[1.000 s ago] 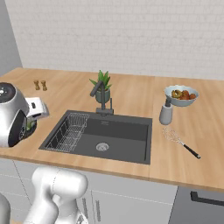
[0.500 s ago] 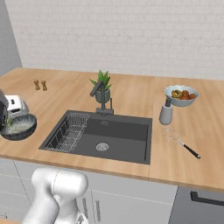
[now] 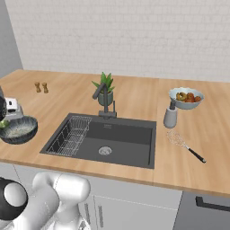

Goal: Pick the corn from the sink and place it in the bowl. Then pick the bowl and place it in the microwave. Then close the microwave door and press the start button.

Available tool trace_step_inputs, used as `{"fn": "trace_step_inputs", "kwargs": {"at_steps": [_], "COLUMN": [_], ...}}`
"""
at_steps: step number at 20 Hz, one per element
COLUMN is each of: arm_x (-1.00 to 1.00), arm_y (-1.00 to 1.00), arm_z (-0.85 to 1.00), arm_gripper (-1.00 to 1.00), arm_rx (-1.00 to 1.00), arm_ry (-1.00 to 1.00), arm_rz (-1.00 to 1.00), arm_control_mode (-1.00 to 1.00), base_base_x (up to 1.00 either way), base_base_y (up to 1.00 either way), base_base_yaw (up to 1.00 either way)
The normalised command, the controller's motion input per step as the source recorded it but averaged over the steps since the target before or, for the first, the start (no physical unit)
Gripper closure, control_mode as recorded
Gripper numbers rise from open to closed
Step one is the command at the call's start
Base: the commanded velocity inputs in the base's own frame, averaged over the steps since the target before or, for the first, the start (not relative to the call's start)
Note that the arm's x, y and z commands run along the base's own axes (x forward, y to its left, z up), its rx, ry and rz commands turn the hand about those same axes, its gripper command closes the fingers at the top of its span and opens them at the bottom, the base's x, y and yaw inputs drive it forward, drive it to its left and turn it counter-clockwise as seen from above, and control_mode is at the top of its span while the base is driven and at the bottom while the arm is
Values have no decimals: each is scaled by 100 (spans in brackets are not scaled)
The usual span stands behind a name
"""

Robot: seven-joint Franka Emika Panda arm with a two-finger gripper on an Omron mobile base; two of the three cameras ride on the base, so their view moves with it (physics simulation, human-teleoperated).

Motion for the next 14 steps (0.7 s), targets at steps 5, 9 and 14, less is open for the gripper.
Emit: {"fn": "trace_step_inputs", "kwargs": {"at_steps": [5,9,14], "arm_x": [52,56,46], "arm_y": [49,19,0], "arm_z": [-58,-20,-13], "arm_gripper": [100,100,100], "arm_rx": [0,-2,-5], "arm_ry": [1,0,0], "arm_rz": [-1,-5,-4], "arm_control_mode": [-100,-100,-100], "base_base_x": [0,0,0], "base_base_y": [0,0,0], "base_base_yaw": [0,0,0]}}
